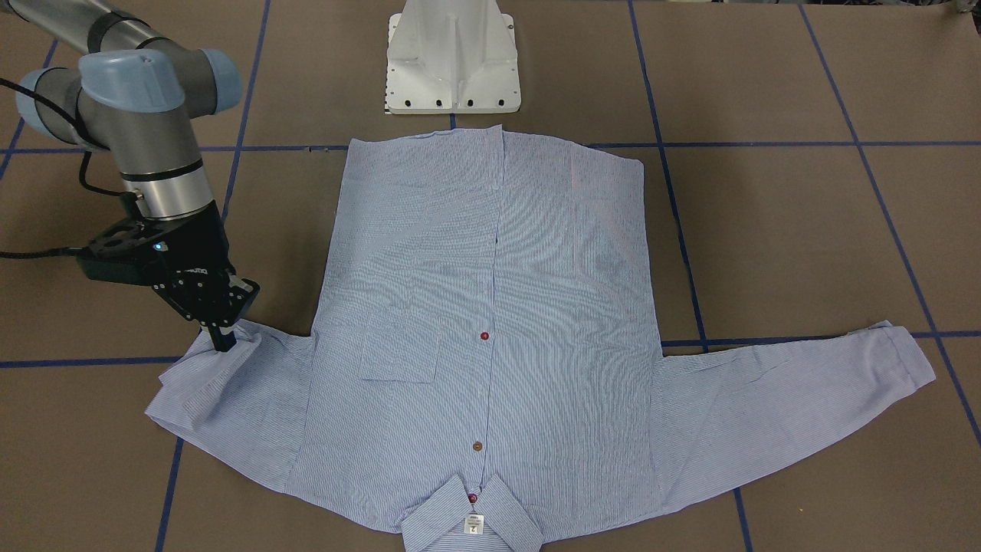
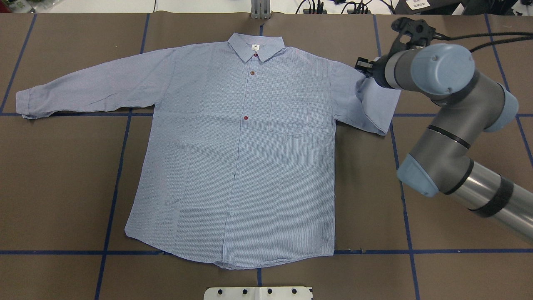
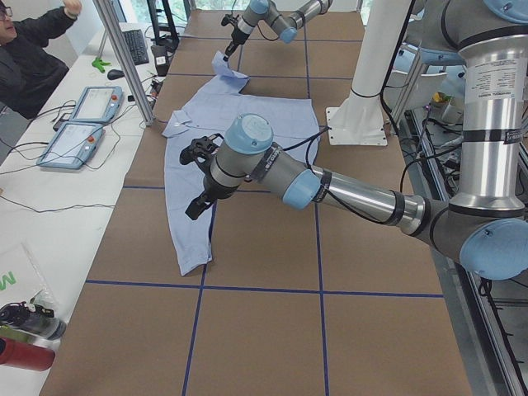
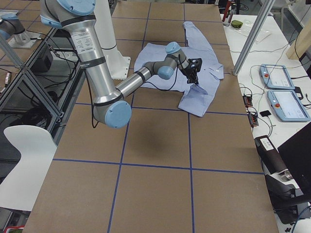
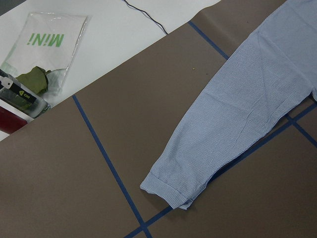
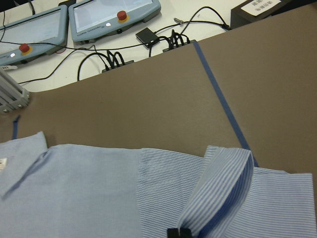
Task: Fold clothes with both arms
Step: 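Carry the sleeve with the right gripper across the shirt toward the collar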
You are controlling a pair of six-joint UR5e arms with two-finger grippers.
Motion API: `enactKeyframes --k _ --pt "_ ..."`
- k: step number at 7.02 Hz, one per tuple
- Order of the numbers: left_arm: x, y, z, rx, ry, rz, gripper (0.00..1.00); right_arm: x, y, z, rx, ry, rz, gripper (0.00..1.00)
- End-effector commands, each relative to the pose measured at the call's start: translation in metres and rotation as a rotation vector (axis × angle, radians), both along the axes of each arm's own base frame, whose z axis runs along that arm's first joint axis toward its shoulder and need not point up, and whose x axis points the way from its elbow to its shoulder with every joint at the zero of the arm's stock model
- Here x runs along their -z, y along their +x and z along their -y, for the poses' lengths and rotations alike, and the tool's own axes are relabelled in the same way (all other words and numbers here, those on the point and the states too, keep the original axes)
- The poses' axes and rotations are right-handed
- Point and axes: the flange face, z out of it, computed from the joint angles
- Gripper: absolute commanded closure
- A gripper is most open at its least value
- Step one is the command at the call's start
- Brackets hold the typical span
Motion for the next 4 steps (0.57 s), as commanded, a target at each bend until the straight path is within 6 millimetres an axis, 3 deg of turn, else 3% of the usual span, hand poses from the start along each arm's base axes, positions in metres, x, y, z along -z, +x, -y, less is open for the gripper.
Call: enactKeyframes --k 1,2,4 --pt "0.0 0.0 0.0 0.0 0.0 0.0 0.0 0.089 -0.036 0.021 -0.027 0.057 0.025 1.0" --pt "0.0 0.0 0.0 0.0 -0.002 0.0 0.0 0.127 -0.072 0.043 -0.064 0.065 -0.01 1.0" --pt "-0.001 0.0 0.0 0.001 -0.004 -0.001 0.0 0.203 -0.144 0.042 -0.076 -0.051 -0.083 1.0"
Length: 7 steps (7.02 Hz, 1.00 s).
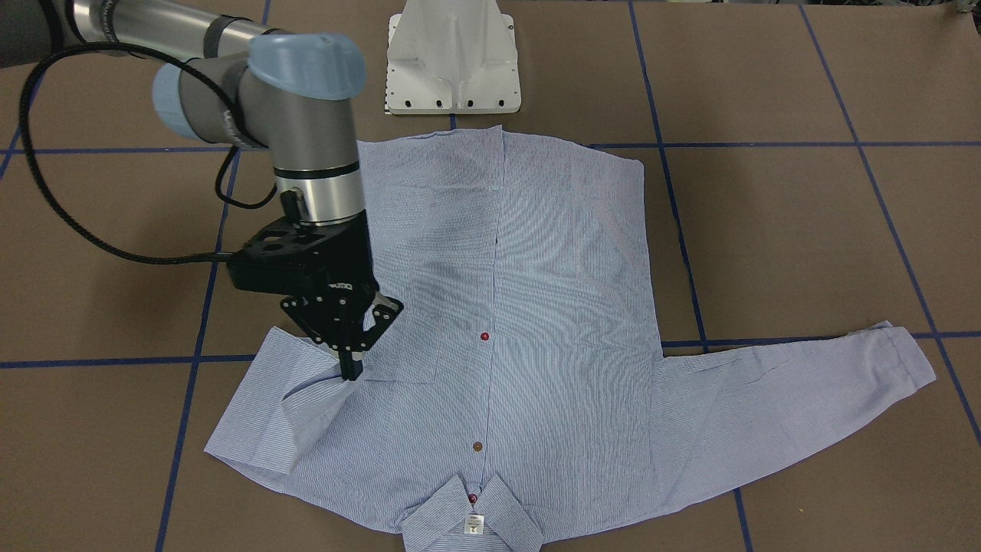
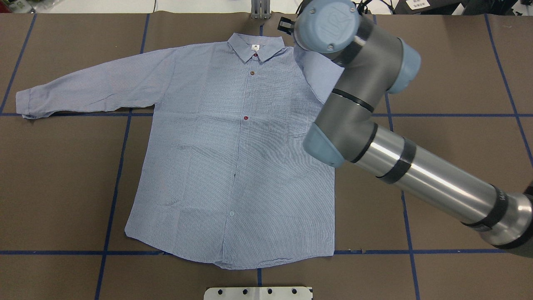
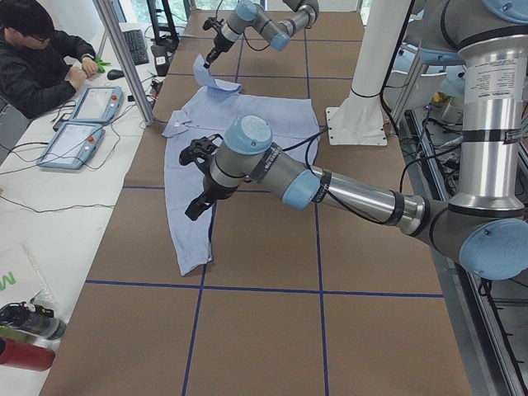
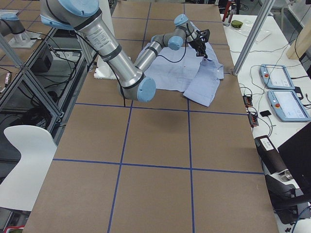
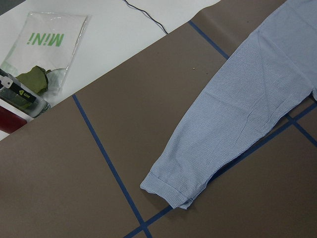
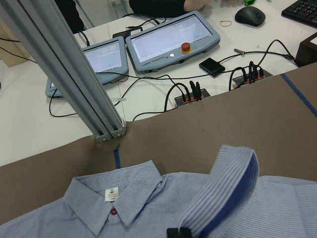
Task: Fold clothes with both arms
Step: 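Carry the sleeve with the right gripper across the shirt toward the collar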
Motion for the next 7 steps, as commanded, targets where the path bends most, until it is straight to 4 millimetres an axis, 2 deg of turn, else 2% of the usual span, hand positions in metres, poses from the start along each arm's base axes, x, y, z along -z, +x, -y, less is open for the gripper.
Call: enactKeyframes --k 1,2,3,5,6,7 --pt "0.0 0.0 0.0 0.001 -0.002 0.0 0.0 0.063 -0.079 -0.007 -0.034 -0.055 -0.066 1.0" --pt "0.001 0.0 0.0 0.002 0.0 0.0 0.0 0.078 -0.115 -0.009 -0.032 -0.087 -0.077 1.0" --pt "0.001 0.0 0.0 0.002 0.0 0.0 0.0 0.081 -0.139 -0.013 -0.019 -0.105 -0.098 1.0" --pt "0.001 0.0 0.0 0.002 0.002 0.0 0.0 0.097 -0.174 -0.013 -0.027 -0.157 -0.117 1.0" --pt "0.001 0.0 0.0 0.002 0.002 0.0 0.0 0.118 -0.183 -0.011 -0.036 -0.177 -0.109 0.91" --pt "0.001 0.0 0.001 0.002 0.0 0.0 0.0 0.14 -0.189 -0.016 -0.041 -0.195 -0.081 0.26"
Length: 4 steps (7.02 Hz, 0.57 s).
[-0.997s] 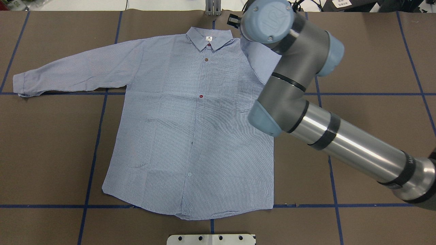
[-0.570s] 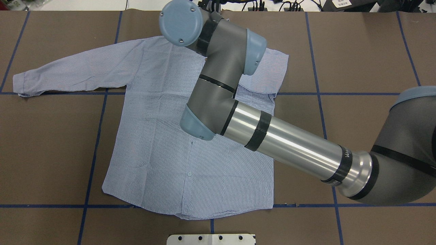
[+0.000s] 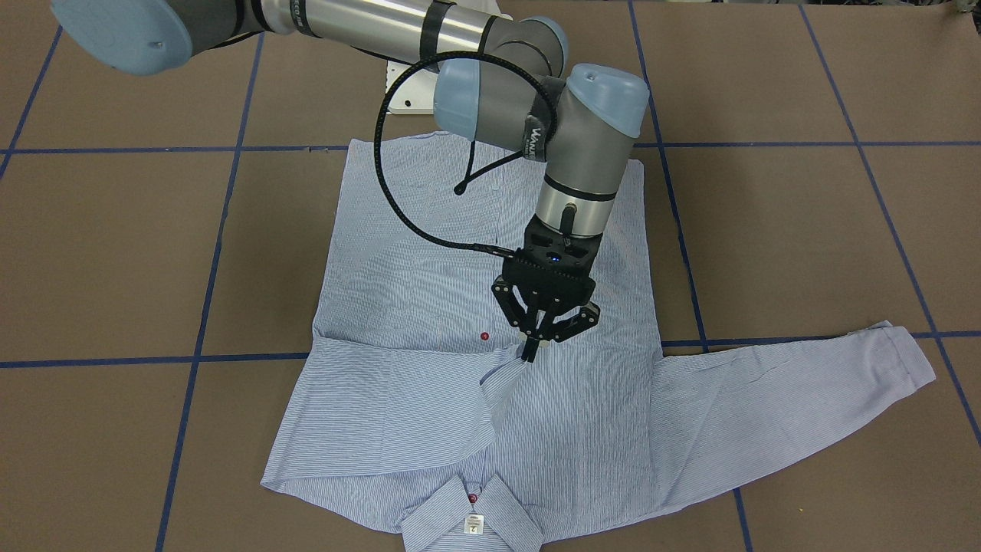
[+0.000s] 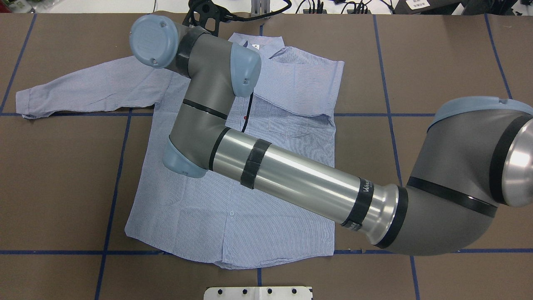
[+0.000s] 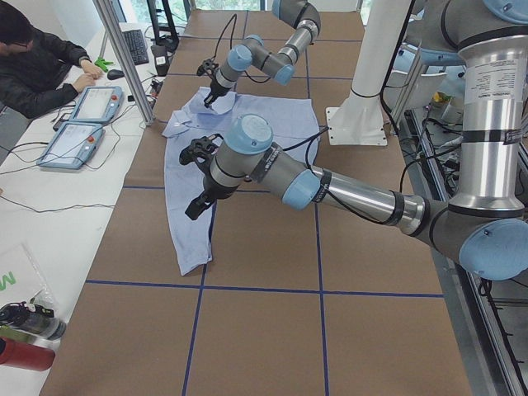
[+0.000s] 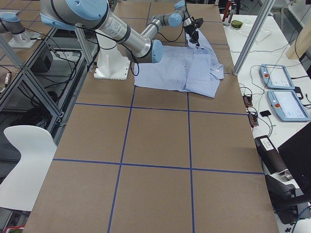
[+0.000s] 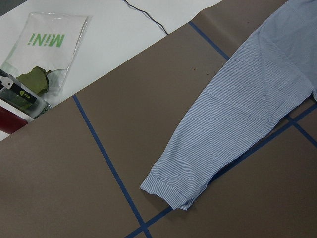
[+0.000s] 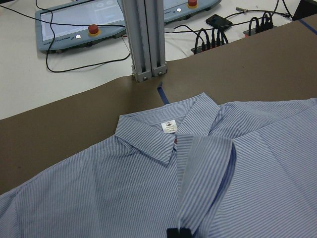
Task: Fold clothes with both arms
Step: 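Carry the sleeve with the right gripper across the shirt toward the collar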
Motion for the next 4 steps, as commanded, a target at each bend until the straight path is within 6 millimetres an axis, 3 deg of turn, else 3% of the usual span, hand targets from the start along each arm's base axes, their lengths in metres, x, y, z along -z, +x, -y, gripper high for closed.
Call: enactKeyframes --k 1,2,3,4 --pt "0.0 0.0 0.0 0.0 0.0 0.0 0.0 0.052 -0.012 -0.009 0.006 -0.052 0.025 0.01" --pt "-0.001 0.0 0.0 0.001 -0.001 0.001 0.0 0.066 -0.003 -0.012 0.038 -0.13 -0.003 0.01" --pt "0.002 0.0 0.0 0.003 0.02 0.001 0.0 0.066 0.016 -0.011 0.041 -0.224 -0.079 0.0" --pt "0.01 0.0 0.0 0.007 0.073 0.006 0.0 0.054 0.061 0.002 0.036 -0.272 -0.071 0.0"
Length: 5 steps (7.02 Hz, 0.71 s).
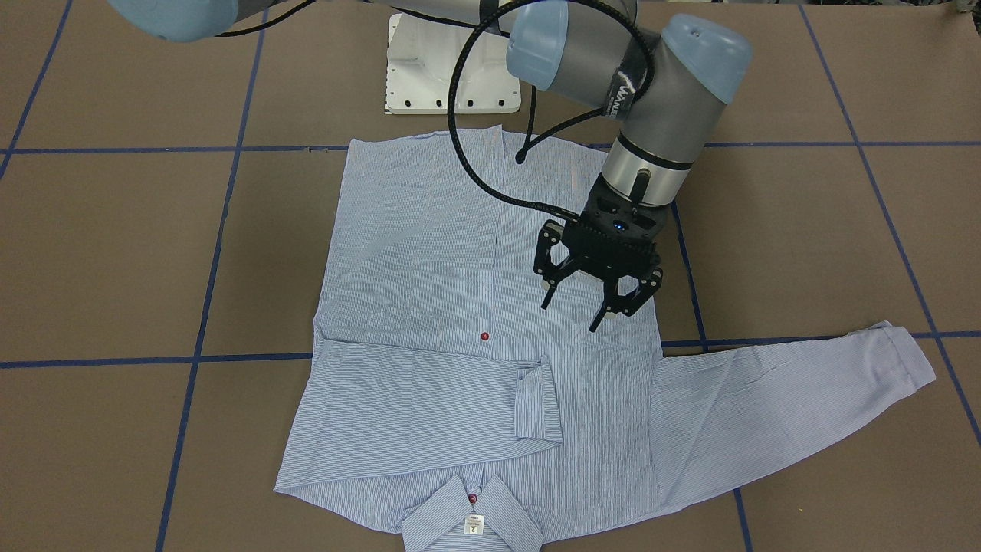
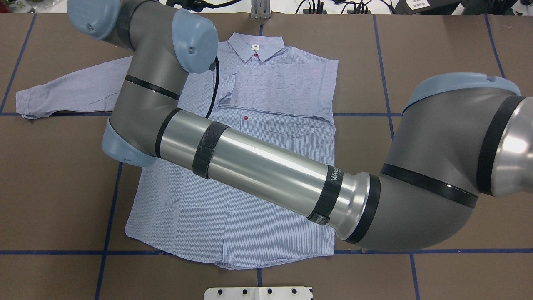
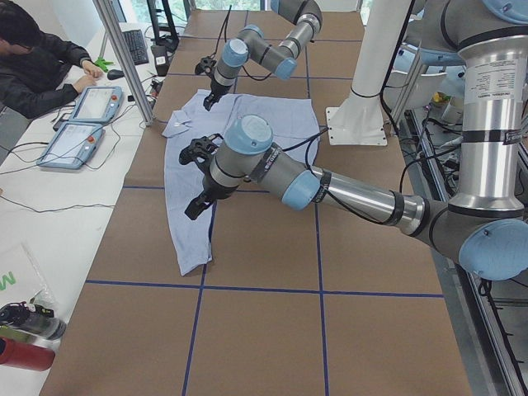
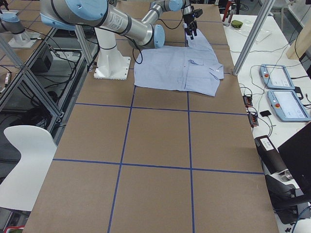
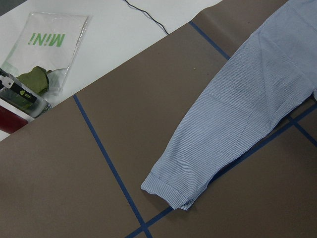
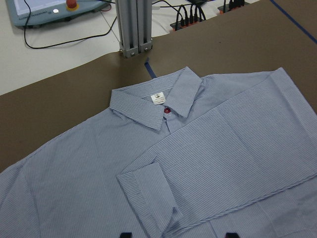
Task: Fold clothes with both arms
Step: 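Carry the sleeve with the right gripper across the shirt toward the collar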
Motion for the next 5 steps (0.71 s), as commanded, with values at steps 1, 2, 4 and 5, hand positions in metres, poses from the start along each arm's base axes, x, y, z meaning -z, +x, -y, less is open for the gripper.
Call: enactKeyframes --k 1,2,4,5 --pt "0.002 0.001 0.002 0.002 0.058 0.001 0.0 -0.028 0.077 0.013 0.066 -0.045 0.009 0.0" --pt "-0.016 0.004 0.014 -0.004 0.041 0.0 0.0 -0.053 0.116 0.023 0.131 0.002 0.014 0.0" --pt "-0.076 0.022 0.031 0.066 0.056 -0.099 0.0 -0.143 0.238 0.003 0.28 0.118 0.059 0.0" --pt "-0.105 0.052 0.031 0.064 0.037 -0.162 0.0 -0.197 0.307 -0.033 0.356 0.189 0.058 0.0"
